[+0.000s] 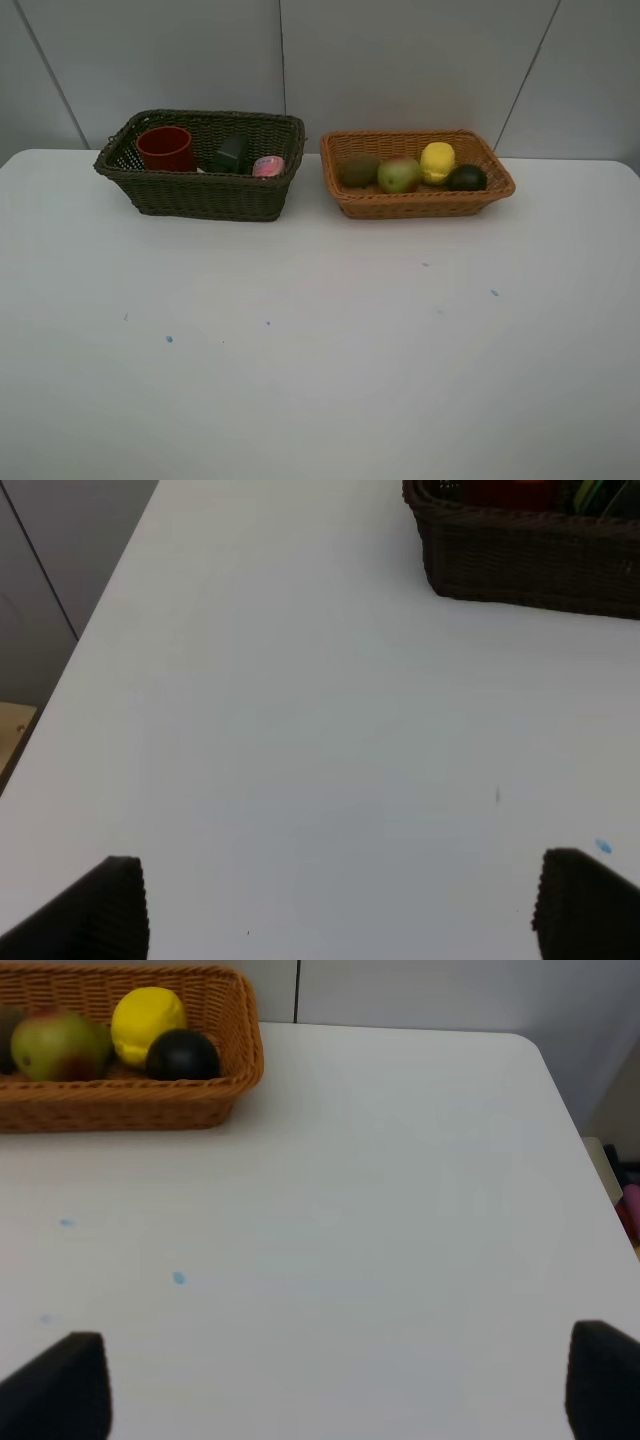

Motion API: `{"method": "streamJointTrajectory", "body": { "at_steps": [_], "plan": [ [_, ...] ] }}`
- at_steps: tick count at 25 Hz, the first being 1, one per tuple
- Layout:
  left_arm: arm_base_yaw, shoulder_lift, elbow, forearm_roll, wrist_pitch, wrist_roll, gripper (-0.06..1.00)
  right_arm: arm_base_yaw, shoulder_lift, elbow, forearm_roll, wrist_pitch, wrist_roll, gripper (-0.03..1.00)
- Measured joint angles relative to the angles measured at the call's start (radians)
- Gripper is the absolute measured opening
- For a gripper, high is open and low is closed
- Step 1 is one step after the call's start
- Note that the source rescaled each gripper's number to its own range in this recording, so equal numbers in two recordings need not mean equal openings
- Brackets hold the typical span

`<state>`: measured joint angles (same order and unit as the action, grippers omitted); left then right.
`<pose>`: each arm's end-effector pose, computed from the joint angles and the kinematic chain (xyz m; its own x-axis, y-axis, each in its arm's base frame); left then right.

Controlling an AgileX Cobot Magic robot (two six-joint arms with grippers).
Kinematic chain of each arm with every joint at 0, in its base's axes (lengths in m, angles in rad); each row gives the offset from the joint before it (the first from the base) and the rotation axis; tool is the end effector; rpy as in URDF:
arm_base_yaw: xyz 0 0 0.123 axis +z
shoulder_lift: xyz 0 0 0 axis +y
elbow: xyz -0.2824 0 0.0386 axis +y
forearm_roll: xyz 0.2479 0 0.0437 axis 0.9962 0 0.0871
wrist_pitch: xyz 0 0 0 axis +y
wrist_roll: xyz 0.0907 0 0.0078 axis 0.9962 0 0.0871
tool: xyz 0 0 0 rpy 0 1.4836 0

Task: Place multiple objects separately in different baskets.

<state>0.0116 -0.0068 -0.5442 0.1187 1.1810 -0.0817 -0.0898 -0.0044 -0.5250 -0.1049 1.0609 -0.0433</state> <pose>-0.0169 0.0098 0.2800 -0.5102 -0.0421 -0.8590 -0.1241 0.9920 0.0251 -0.0095 -0.0075 0.2844 -0.4403 -0.0548 -0.8962 0.1306 0.9836 -0.1243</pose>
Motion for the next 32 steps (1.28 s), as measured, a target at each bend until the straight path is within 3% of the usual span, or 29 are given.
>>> {"method": "streamJointTrajectory", "body": {
  "at_steps": [8, 32],
  "plan": [
    [0.000, 0.000, 0.038, -0.012, -0.103, -0.019, 1.00, 0.000, 0.000, 0.000, 0.000, 0.000, 0.000, 0.99],
    [0.000, 0.000, 0.038, -0.026, -0.109, 0.001, 1.00, 0.000, 0.000, 0.000, 0.000, 0.000, 0.000, 0.99]
  ]
}}
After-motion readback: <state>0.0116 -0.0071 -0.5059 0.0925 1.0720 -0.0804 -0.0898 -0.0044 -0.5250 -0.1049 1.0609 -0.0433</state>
